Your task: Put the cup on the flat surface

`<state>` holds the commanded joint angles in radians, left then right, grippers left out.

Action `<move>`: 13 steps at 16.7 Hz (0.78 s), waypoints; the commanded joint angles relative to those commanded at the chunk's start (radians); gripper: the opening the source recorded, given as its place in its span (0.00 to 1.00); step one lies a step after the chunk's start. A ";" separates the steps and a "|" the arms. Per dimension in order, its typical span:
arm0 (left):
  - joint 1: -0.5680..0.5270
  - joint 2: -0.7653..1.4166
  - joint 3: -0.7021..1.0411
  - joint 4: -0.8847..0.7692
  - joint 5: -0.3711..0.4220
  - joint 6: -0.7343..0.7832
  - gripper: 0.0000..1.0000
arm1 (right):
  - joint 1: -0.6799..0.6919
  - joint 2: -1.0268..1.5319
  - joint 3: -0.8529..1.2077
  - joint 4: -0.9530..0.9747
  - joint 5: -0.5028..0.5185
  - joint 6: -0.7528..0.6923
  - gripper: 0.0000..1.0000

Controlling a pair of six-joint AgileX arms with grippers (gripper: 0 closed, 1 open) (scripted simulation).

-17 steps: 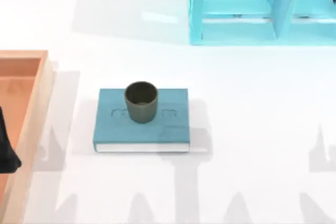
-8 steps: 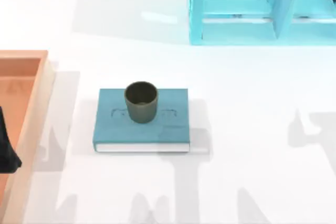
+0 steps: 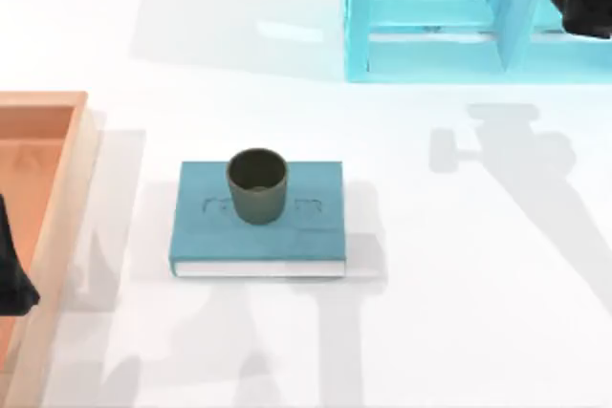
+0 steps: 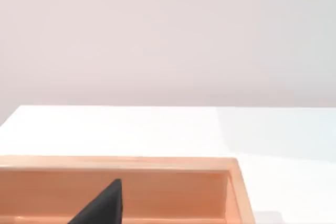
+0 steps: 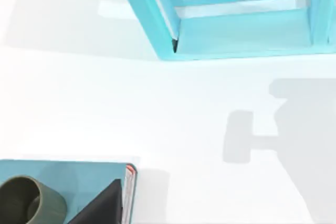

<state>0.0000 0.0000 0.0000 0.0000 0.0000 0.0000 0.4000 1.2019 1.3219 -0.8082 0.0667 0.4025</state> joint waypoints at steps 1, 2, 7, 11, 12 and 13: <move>0.000 0.000 0.000 0.000 0.000 0.000 1.00 | 0.034 0.102 0.112 -0.069 0.006 0.034 1.00; 0.000 0.000 0.000 0.000 0.000 0.000 1.00 | 0.067 0.204 0.225 -0.138 0.012 0.069 1.00; 0.000 0.000 0.000 0.000 0.000 0.000 1.00 | 0.227 0.688 0.759 -0.463 0.041 0.232 1.00; 0.000 0.000 0.000 0.000 0.000 0.000 1.00 | 0.330 1.010 1.114 -0.677 0.062 0.339 1.00; 0.000 0.000 0.000 0.000 0.000 0.000 1.00 | 0.351 1.076 1.187 -0.721 0.066 0.361 1.00; 0.000 0.000 0.000 0.000 0.000 0.000 1.00 | 0.370 1.134 1.252 -0.759 0.071 0.381 1.00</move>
<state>0.0000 0.0000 0.0000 0.0000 0.0000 0.0000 0.7696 2.3363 2.5738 -1.5676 0.1372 0.7832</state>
